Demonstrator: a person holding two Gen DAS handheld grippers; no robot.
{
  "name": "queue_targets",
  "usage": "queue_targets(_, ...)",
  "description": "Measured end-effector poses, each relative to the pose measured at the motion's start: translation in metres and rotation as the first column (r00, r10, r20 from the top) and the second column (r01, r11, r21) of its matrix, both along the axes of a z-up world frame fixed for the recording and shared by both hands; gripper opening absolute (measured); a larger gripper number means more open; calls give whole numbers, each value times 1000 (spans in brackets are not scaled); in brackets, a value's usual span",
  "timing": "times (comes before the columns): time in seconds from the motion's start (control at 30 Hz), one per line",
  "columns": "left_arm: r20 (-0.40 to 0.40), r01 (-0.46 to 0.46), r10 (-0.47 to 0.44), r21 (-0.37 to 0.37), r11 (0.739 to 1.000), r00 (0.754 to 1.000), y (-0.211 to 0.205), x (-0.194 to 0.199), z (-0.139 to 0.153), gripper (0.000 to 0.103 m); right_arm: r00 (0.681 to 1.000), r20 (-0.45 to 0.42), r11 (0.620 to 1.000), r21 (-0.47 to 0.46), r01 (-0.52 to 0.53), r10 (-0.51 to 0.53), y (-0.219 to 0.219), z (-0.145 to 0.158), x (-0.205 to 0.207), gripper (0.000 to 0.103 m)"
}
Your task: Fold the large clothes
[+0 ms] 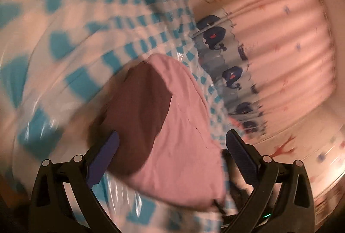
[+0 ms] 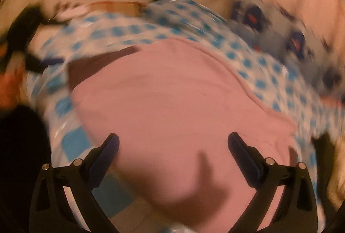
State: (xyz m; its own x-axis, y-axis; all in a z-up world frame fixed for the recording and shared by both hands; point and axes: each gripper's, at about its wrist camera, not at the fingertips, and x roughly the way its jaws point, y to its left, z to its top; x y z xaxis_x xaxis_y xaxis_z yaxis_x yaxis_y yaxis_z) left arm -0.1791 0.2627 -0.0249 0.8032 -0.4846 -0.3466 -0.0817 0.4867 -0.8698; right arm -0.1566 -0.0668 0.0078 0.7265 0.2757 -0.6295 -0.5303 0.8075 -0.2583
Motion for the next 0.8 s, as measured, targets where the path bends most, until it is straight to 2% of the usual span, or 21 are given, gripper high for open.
queue_targets(0.1,-35,8,-11,-100,995,999,5,-10,-19,95,995,53,988,-131,-76,84,34,-21,-17,97)
queue_targets(0.2,-60,16,-28,-198,980,998,3,-8,-40,95,981,95,954,-262,-142,172,67,-38,-28,97)
queue_targets(0.3,-72,30,-47,-223,974,996,-5,-4,-53,95,975,96,913,-381,-149,199,92,-57,-21,97)
queue_targets(0.4,-80,55,-77,-248,967,994,-15,2,-62,95,979,94,890,-439,-123,182,101,-70,-6,97)
queue_targets(0.43,-81,62,-84,-246,967,993,-17,4,-63,95,983,87,898,-427,-109,161,100,-69,2,97)
queue_targets(0.5,-90,78,-104,-251,965,990,-23,9,-67,95,995,39,944,-321,-70,88,88,-57,20,97)
queue_targets(0.57,-96,92,-121,-264,960,988,-27,13,-71,95,999,2,975,-219,-38,40,75,-46,29,97)
queue_targets(0.67,-97,104,-135,-268,958,986,-33,16,-75,95,999,-50,994,-105,-8,3,60,-35,37,97)
queue_targets(0.8,-84,102,-130,-274,956,988,-39,25,-69,95,998,-63,998,-69,-2,-2,56,-29,39,97)
